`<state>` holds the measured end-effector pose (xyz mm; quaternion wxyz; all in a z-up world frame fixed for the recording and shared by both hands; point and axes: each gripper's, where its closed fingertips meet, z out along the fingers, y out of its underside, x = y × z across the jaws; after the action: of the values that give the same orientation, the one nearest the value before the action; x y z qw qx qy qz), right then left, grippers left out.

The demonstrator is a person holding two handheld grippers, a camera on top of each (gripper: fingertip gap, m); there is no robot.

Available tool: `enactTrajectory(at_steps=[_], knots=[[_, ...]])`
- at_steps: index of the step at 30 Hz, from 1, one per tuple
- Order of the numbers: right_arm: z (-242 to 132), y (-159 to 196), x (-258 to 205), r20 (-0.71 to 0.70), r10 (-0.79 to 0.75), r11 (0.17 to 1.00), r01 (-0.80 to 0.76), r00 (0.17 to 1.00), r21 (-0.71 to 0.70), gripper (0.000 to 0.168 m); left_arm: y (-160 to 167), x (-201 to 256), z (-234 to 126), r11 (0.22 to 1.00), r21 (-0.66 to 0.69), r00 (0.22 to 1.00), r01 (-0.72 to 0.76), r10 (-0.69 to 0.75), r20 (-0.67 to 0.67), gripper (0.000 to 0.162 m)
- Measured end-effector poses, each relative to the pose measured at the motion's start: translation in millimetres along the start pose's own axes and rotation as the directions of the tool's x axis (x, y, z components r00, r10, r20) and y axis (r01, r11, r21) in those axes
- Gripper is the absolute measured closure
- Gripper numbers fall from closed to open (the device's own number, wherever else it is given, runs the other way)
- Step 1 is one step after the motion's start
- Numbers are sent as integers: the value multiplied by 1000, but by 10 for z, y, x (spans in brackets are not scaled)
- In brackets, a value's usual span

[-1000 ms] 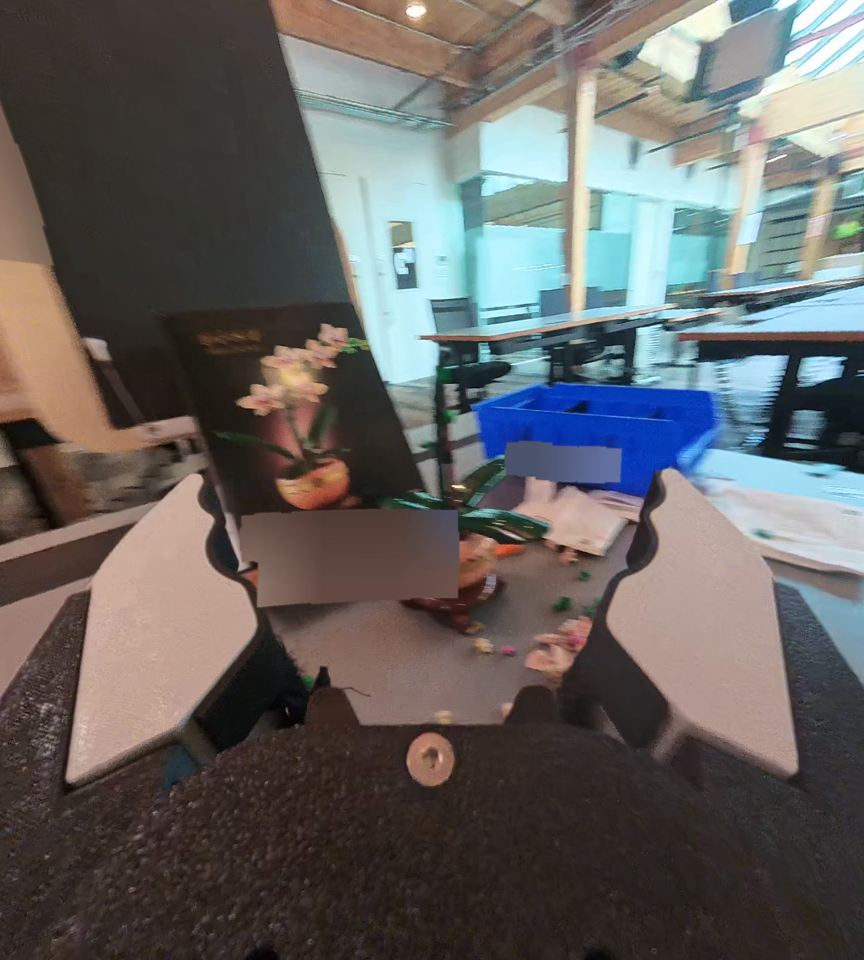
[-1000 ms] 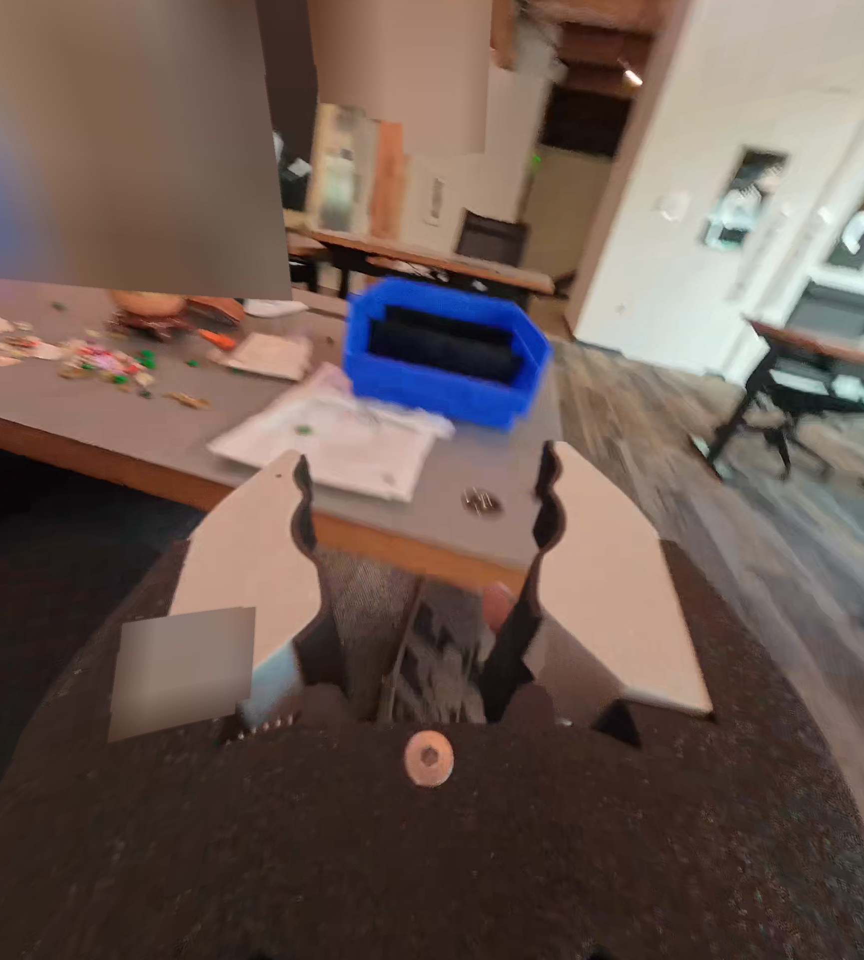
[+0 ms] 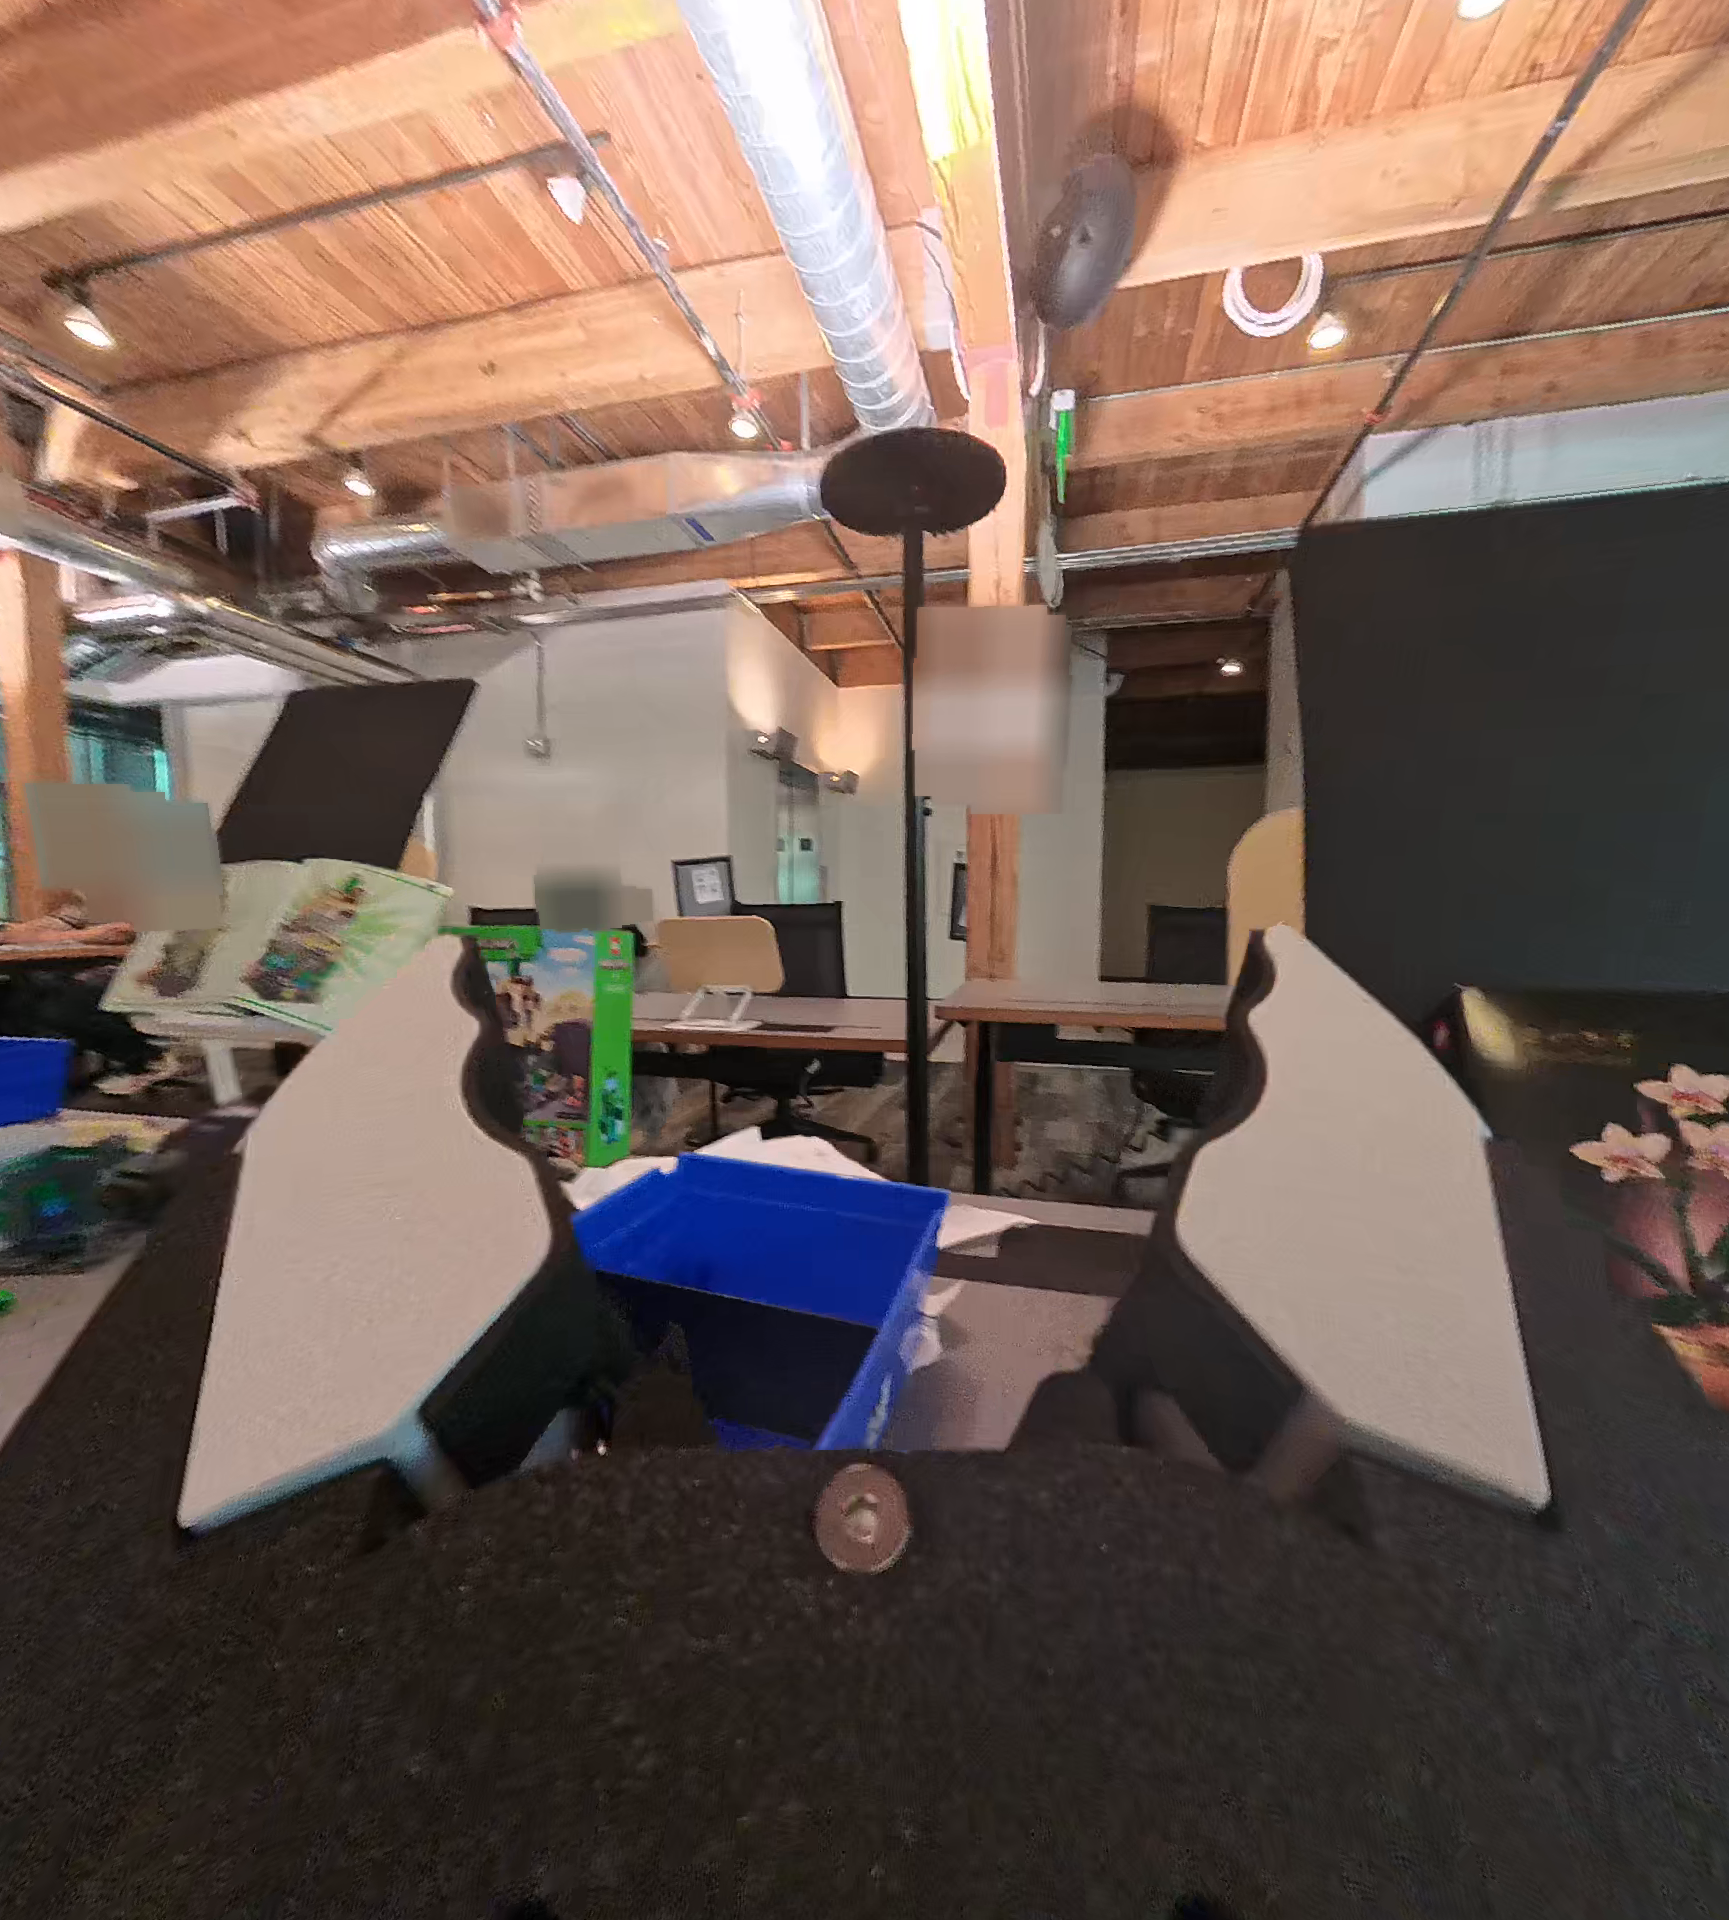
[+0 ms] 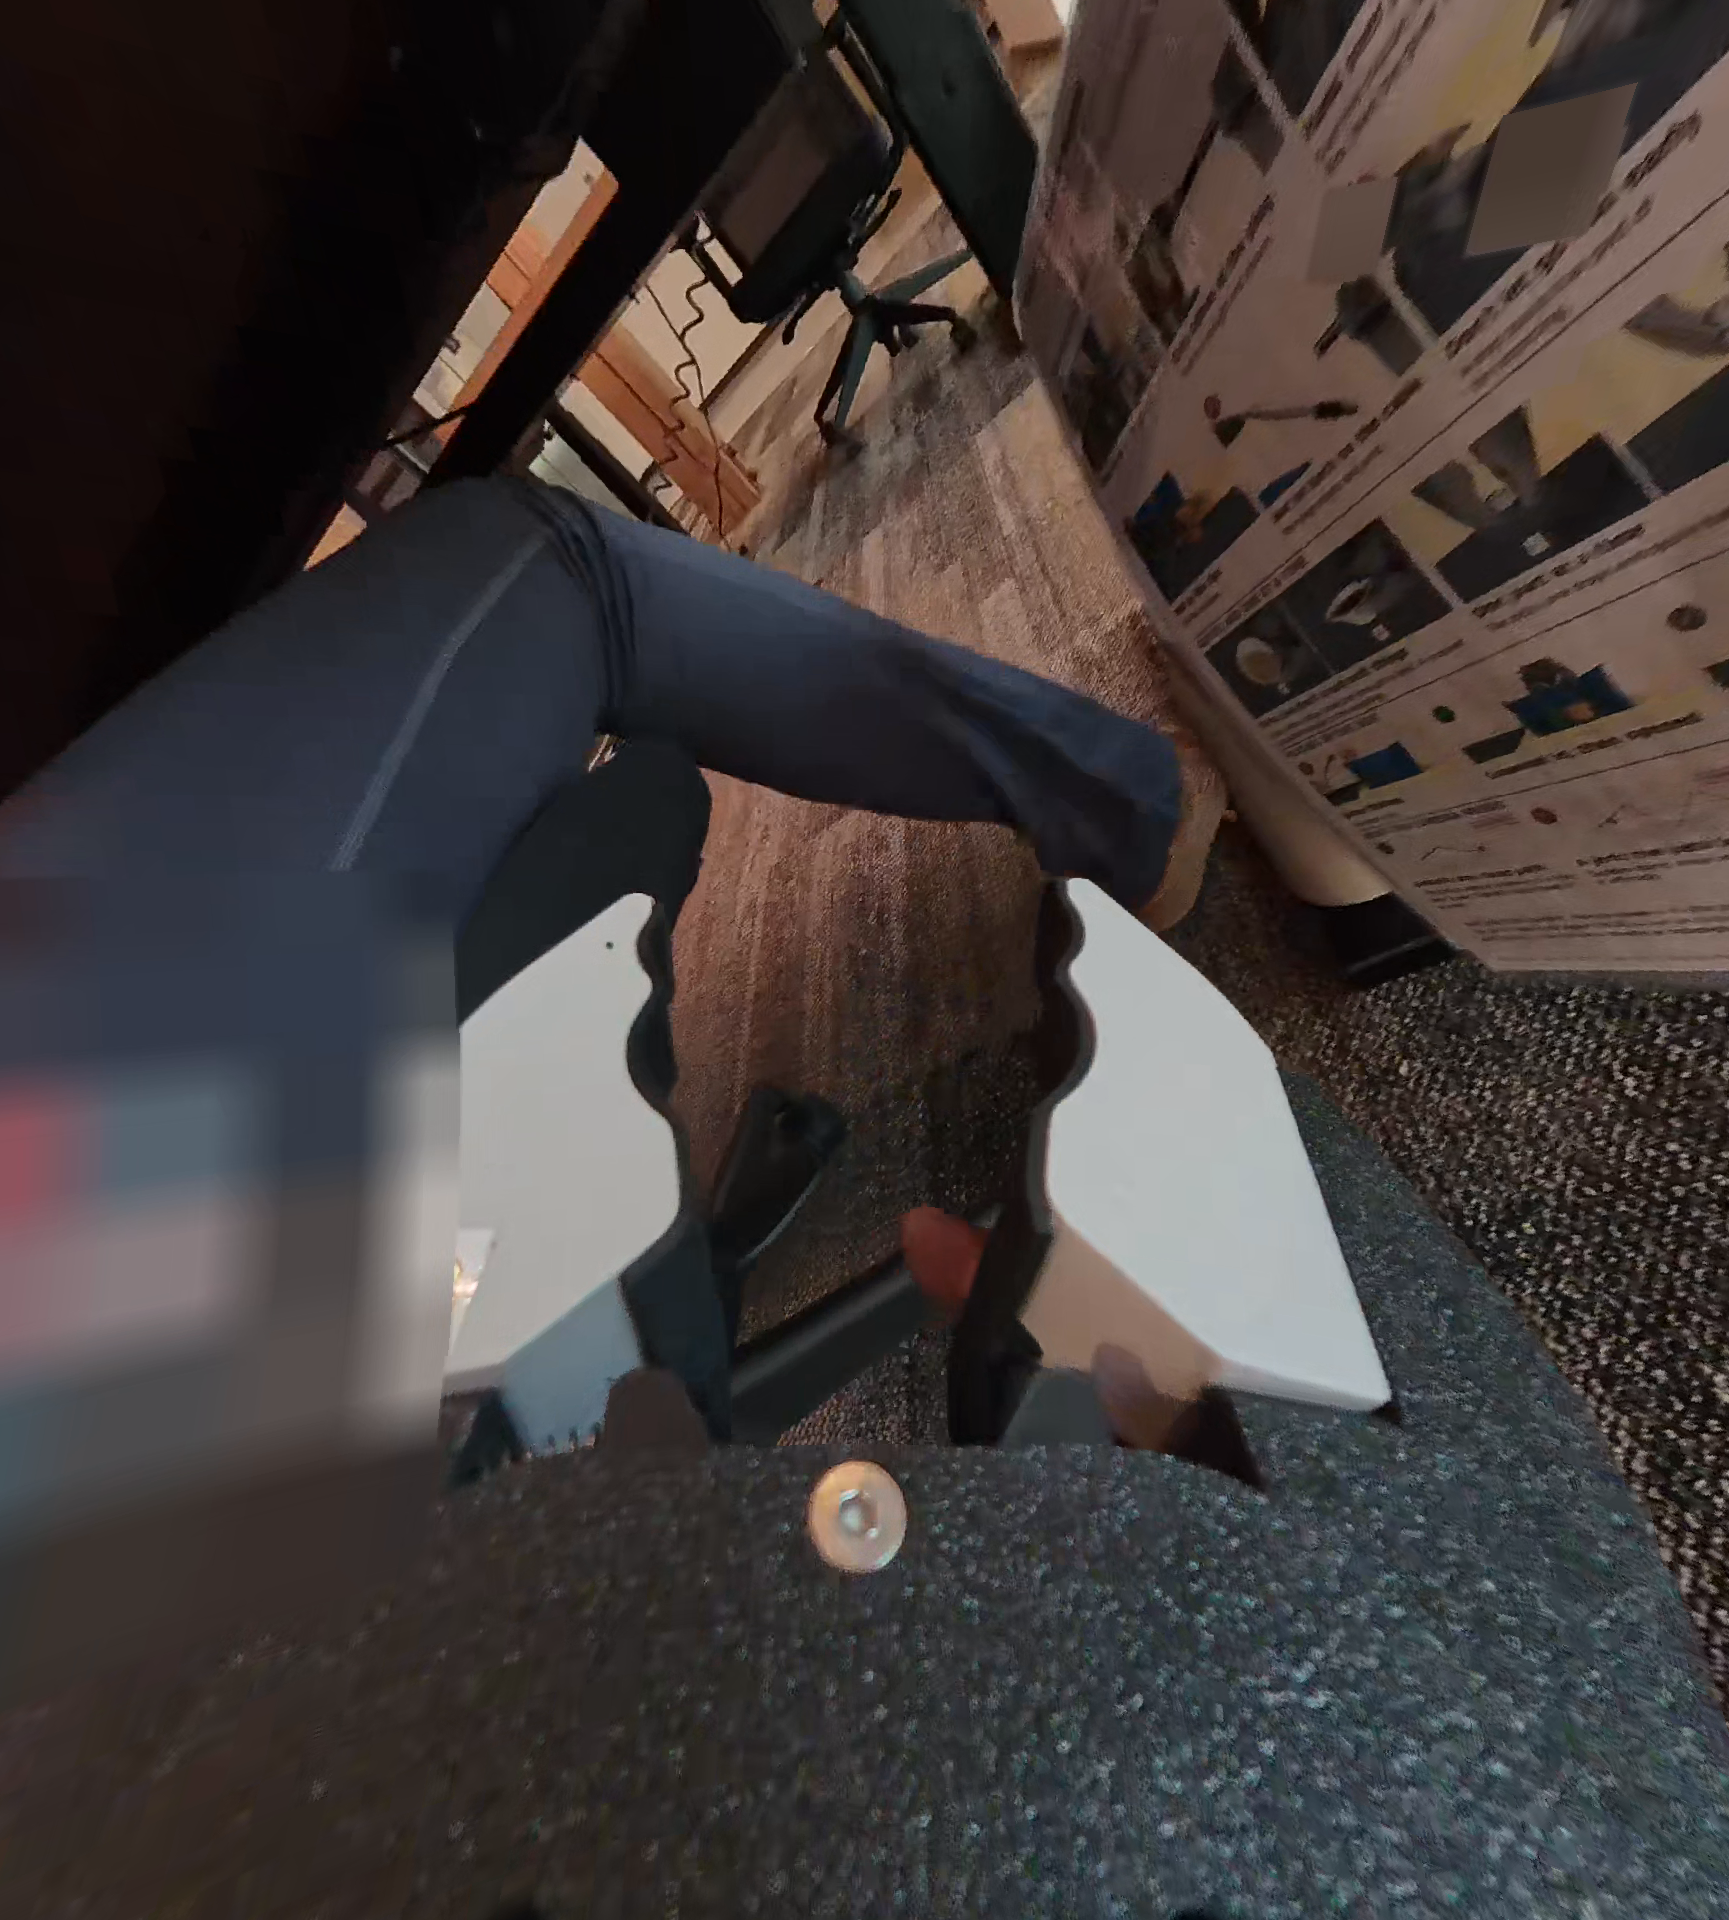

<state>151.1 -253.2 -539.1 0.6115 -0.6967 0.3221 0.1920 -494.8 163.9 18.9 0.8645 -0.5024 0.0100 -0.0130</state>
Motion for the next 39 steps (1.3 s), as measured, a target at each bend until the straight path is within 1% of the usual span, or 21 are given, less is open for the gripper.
enactTrajectory(at_steps=[2, 4, 7, 10, 12, 15, 16, 19, 21, 23, 25, 28, 29, 32, 34, 37, 39], knots=[[-65, -86, 3, -6, -18, 1000, 18, 1000, 6, 99, 104, 71, 4, 999, -13, 998, 38, -38, -48, 32], [-131, -160, -26, -4, -37, 999, 37, 999, 5, 100, 107, 212, -39, 999, -17, 993, 48, -49, -106, 32], [-248, -265, -76, -4, -64, 998, 64, 998, -12, 99, 49, 250, -147, 1000, -3, 991, 21, -21, -129, 34], [-369, -283, -76, -29, -89, 996, 89, 996, -16, 102, 48, 244, -141, 1000, -19, 988, -18, 15, -157, 35], [-483, -219, -39, -61, -81, 997, 81, 995, -8, 105, 87, 236, -77, 998, -34, 986, -49, 42, -164, 35], [-651, 3, 46, -127, -34, 999, 36, 991, 13, 109, 148, 248, 33, 998, -23, 986, -61, 57, -156, 37], [-685, 95, 85, -155, -21, 1000, 23, 988, 12, 110, 200, 240, 69, 997, -29, 987, -72, 67, -146, 37], [-679, 402, 289, -233, 5, 999, -13, 972, -30, 106, 438, 177, 163, 990, -86, 990, -108, 99, -105, 41], [-580, 586, 530, -278, 0, 995, -28, 961, -97, 99, 508, 85, 176, 991, -102, 995, -84, 79, -54, 42], [-454, 727, 855, -310, -46, 982, -14, 950, -187, 99, 489, -33, 144, 992, -88, 996, -86, 87, 4, 46], [-334, 799, 1289, -355, -142, 962, 44, 924, -269, 106, 478, -176, 85, 984, -112, 987, -140, 147, 61, 52], [-133, 906, 1981, -384, -264, 907, 92, 885, -412, 116, 435, -350, -56, 965, -170, 971, -198, 217, 101, 71], [-55, 930, 2201, -393, -287, 891, 93, 874, -445, 117, 394, -401, -117, 965, -176, 968, -196, 219, 125, 72], [205, 1041, 2788, -429, -273, 867, 27, 861, -498, 122, 220, -572, -363, 967, -188, 942, -173, 219, 256, 72], [375, 1134, 3126, -477, -251, 867, -24, 842, -498, 129, 170, -663, -516, 961, -237, 924, -146, 218, 313, 71], [628, 1354, 3549, -522, -267, 853, -53, 810, -519, 136, 44, -818, -785, 927, -344, 881, -151, 285, 379, 69], [818, 1559, 3699, -528, -242, 849, -86, 814, -522, 133, -157, -937, -993, 911, -375, 829, -173, 340, 444, 70]])
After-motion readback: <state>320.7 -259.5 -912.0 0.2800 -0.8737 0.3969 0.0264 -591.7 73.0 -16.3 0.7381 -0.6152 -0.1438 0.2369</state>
